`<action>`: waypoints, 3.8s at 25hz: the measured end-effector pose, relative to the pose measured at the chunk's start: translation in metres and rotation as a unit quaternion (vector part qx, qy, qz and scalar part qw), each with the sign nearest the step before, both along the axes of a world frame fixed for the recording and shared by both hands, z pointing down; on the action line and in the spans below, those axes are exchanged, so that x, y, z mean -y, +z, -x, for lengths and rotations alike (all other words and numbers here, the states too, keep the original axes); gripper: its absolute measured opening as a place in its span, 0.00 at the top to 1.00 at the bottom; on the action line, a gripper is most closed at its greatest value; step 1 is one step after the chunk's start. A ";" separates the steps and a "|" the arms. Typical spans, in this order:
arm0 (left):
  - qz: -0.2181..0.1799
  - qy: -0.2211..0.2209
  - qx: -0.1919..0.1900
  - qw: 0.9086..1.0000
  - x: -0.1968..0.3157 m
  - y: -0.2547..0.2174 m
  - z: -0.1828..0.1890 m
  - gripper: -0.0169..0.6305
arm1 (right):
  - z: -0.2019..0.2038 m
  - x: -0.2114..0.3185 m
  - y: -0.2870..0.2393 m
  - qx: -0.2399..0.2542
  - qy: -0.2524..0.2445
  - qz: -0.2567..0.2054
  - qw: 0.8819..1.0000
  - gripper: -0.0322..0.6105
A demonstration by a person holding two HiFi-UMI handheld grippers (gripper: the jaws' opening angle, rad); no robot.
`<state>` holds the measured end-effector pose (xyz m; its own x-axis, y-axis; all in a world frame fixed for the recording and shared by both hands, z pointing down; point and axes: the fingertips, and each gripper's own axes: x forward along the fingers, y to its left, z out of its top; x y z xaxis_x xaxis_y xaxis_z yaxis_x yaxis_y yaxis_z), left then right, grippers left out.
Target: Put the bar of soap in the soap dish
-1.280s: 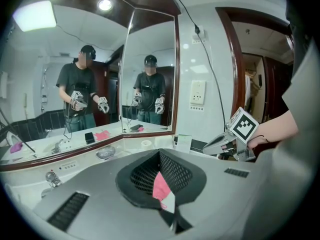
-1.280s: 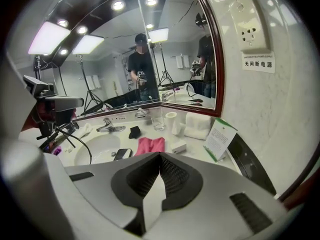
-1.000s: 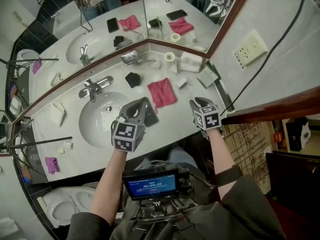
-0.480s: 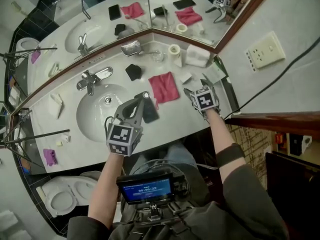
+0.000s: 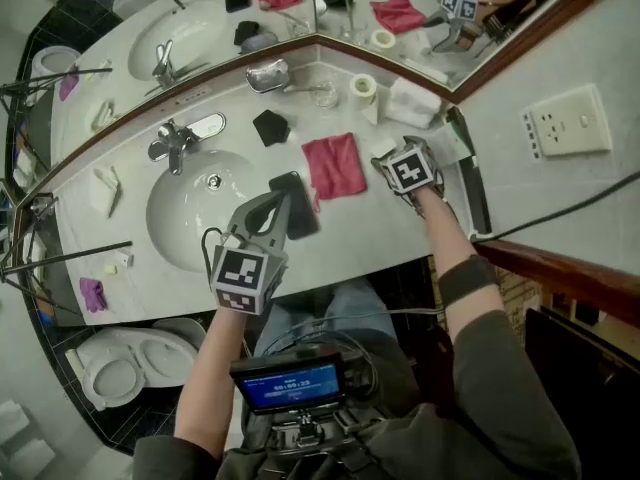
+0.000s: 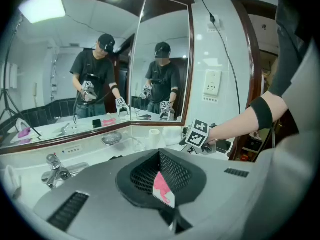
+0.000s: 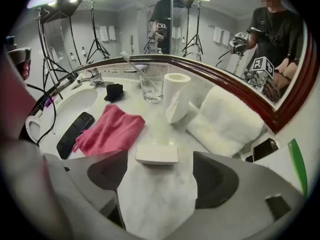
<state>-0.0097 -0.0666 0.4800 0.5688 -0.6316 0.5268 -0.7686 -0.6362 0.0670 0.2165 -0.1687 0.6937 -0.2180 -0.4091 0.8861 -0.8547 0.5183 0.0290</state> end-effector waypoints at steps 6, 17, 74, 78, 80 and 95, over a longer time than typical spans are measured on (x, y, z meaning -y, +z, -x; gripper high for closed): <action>0.007 -0.019 -0.002 1.000 0.003 0.009 0.003 0.97 | 0.007 0.011 0.016 -0.011 -0.023 0.024 0.999 0.27; 0.011 -0.048 -0.002 0.999 0.002 0.010 0.016 0.97 | 0.016 0.005 0.030 -0.018 -0.062 0.059 0.996 0.44; -0.032 -0.140 -0.036 0.989 0.076 0.012 0.167 0.97 | 0.321 0.070 -0.135 0.202 -0.068 -0.224 0.951 0.43; -0.036 -0.139 -0.035 0.989 0.101 0.024 0.178 0.97 | 0.330 0.103 -0.122 0.188 -0.045 -0.241 0.951 0.43; -0.037 -0.138 -0.033 0.989 0.113 0.030 0.181 0.97 | 0.339 0.116 -0.124 0.188 -0.033 -0.246 0.950 0.43; -0.054 -0.124 -0.024 0.991 0.175 0.035 0.197 0.97 | 0.341 0.206 -0.111 0.111 0.043 -0.274 0.954 0.43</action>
<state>-0.2063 -0.2413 0.5146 0.4121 -0.8061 0.4247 -0.8997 -0.4335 0.0502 -0.1249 -0.3751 0.5823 -0.3204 -0.8222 0.4704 -0.9097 0.4056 0.0894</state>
